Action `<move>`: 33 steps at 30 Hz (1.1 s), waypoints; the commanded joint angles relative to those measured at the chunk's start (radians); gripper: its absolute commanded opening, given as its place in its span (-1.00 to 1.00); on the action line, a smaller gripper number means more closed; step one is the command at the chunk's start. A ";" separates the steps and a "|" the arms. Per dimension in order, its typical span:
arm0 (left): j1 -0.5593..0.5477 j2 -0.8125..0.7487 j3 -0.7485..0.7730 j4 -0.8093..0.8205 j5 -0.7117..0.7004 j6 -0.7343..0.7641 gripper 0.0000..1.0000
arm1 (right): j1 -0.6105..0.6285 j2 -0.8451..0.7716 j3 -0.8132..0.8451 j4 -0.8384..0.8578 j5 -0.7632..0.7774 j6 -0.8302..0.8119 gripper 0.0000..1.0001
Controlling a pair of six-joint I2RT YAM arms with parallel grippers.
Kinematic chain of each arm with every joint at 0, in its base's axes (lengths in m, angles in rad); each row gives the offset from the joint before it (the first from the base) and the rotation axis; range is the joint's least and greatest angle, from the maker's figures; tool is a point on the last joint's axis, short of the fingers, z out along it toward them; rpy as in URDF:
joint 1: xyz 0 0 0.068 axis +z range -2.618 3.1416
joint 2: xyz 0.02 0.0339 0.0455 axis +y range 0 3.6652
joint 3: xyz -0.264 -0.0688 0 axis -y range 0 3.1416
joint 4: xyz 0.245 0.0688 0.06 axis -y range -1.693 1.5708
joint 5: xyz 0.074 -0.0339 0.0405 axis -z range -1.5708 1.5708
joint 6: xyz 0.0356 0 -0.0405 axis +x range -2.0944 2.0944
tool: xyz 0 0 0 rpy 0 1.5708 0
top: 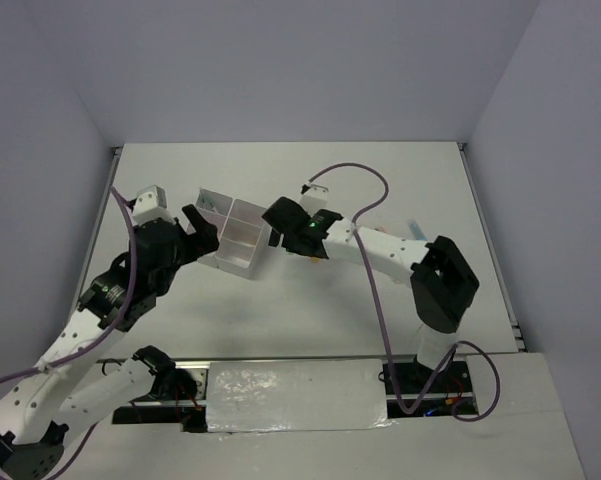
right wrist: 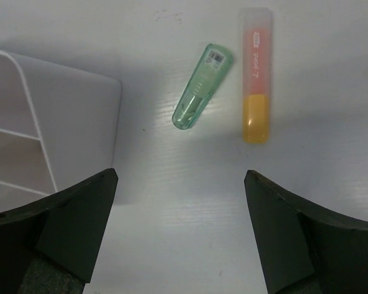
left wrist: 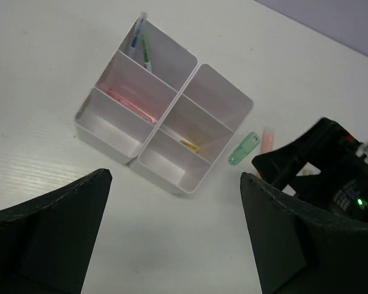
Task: Sort the stationery into containers
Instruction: Place the stationery in the storage box, then pick up the stationery from the center of the board.
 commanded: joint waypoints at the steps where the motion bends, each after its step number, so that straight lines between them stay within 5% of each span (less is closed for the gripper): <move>1: 0.000 -0.073 0.097 -0.172 0.057 0.141 0.99 | -0.005 0.072 0.074 -0.097 -0.005 0.117 0.82; 5: 0.000 -0.165 0.108 -0.222 0.000 0.268 0.99 | -0.008 0.107 0.060 -0.055 -0.001 0.181 0.66; 11: 0.000 -0.274 0.008 -0.220 -0.097 0.271 0.99 | -0.034 0.152 0.061 0.005 0.008 0.186 0.40; 33: 0.110 -0.195 -0.015 -0.147 0.055 0.330 0.99 | -0.106 0.398 0.246 -0.025 -0.062 0.155 0.21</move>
